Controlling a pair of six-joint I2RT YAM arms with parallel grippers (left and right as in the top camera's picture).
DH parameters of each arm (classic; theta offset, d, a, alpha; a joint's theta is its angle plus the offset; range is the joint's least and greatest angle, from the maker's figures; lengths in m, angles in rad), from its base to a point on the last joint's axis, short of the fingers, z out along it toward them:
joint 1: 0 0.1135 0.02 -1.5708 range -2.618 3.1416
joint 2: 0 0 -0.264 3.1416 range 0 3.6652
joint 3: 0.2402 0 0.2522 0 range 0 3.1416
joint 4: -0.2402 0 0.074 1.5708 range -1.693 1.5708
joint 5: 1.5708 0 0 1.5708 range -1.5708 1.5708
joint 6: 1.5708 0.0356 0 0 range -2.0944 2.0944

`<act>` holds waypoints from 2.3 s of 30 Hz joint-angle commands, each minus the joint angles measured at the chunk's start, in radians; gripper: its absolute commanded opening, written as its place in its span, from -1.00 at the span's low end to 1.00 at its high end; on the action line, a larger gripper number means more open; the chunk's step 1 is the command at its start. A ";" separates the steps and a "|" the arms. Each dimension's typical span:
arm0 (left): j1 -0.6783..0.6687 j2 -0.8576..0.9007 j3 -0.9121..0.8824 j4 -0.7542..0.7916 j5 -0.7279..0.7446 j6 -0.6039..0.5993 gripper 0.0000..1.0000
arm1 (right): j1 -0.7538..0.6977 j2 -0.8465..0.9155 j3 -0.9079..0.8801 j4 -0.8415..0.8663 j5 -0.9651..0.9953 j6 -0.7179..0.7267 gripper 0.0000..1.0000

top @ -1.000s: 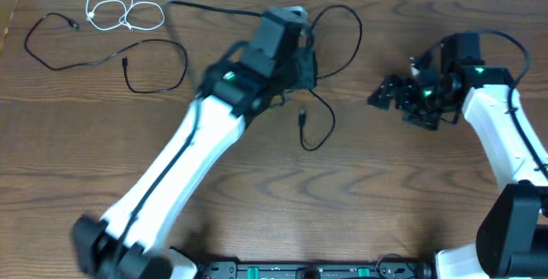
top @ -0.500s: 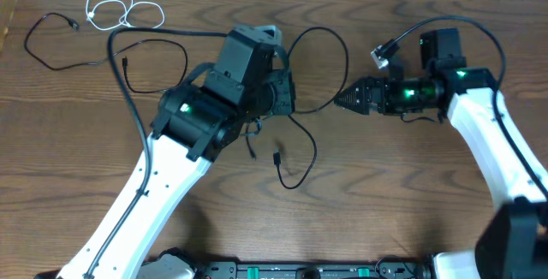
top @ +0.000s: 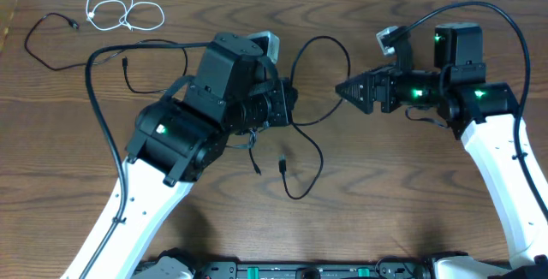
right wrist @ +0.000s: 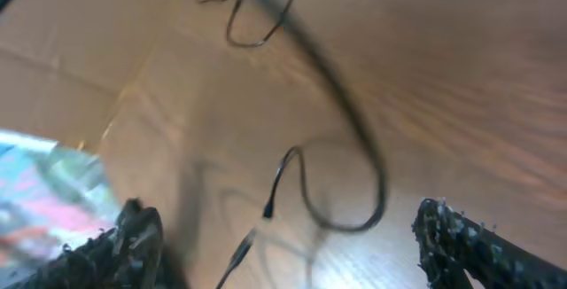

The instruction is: Untangle cables

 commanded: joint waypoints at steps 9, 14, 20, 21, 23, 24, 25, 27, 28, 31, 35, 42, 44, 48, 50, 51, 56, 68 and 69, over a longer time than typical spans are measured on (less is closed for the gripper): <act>0.001 -0.072 0.008 0.001 0.062 -0.047 -0.85 | 0.011 0.017 0.005 0.092 0.063 0.032 0.38; 0.001 -0.072 0.008 0.001 0.068 -0.055 -0.85 | 0.038 0.017 0.005 0.094 0.063 0.032 -0.14; 0.001 -0.073 0.008 0.005 0.130 -0.080 -0.85 | 0.068 0.017 0.004 0.140 0.064 0.031 -0.11; 0.001 -0.073 0.008 0.005 0.130 -0.080 -0.85 | 0.072 0.017 0.004 0.147 0.064 0.028 -0.13; 0.001 -0.073 0.008 0.005 0.130 -0.080 -0.85 | 0.076 0.017 0.004 0.157 0.068 0.028 -0.19; 0.001 -0.073 0.008 0.005 0.130 -0.080 -0.85 | 0.076 0.017 0.004 0.159 0.068 0.028 -0.27; 0.001 -0.073 0.008 0.005 0.129 -0.080 -0.85 | 0.076 0.017 0.004 0.159 0.068 0.028 -0.40; 0.001 -0.073 0.008 0.005 0.129 -0.080 -0.85 | 0.076 0.017 0.004 0.158 0.067 0.028 -0.65; 0.001 -0.073 0.008 0.005 0.128 -0.080 -0.85 | 0.076 0.017 0.004 0.158 0.067 0.028 -0.79; 0.001 -0.073 0.008 0.005 0.116 -0.079 -0.85 | 0.076 0.017 0.004 0.158 0.050 0.029 -0.98; 0.001 -0.073 0.008 0.005 0.082 -0.078 -0.85 | 0.076 0.017 0.004 0.158 -0.018 0.029 -0.97; 0.001 -0.073 0.008 -0.011 -0.076 -0.076 -0.84 | 0.076 0.017 0.004 0.112 -0.108 0.109 -0.98; 0.001 -0.072 0.008 -0.037 -0.198 -0.076 -0.81 | 0.076 0.017 0.004 0.093 -0.158 0.122 -0.98; 0.001 -0.065 0.008 -0.086 -0.338 -0.076 -0.32 | 0.076 0.017 0.004 0.066 -0.250 0.122 -0.97; 0.001 -0.059 0.008 -0.093 -0.347 -0.076 -0.20 | 0.076 0.017 0.005 0.065 -0.275 0.122 -0.97; 0.001 -0.055 0.008 -0.093 -0.347 -0.076 -0.17 | 0.077 0.017 0.004 0.065 -0.274 0.122 -0.97; 0.001 -0.045 0.008 -0.092 -0.341 -0.077 0.00 | 0.083 0.017 0.005 0.066 -0.300 0.120 -0.97; 0.001 -0.045 0.008 -0.050 -0.203 -0.326 0.00 | 0.182 0.017 0.004 0.146 -0.341 0.043 -0.97; 0.001 -0.045 0.008 -0.051 -0.191 -0.388 0.00 | 0.182 0.017 0.005 0.152 -0.342 0.043 -0.98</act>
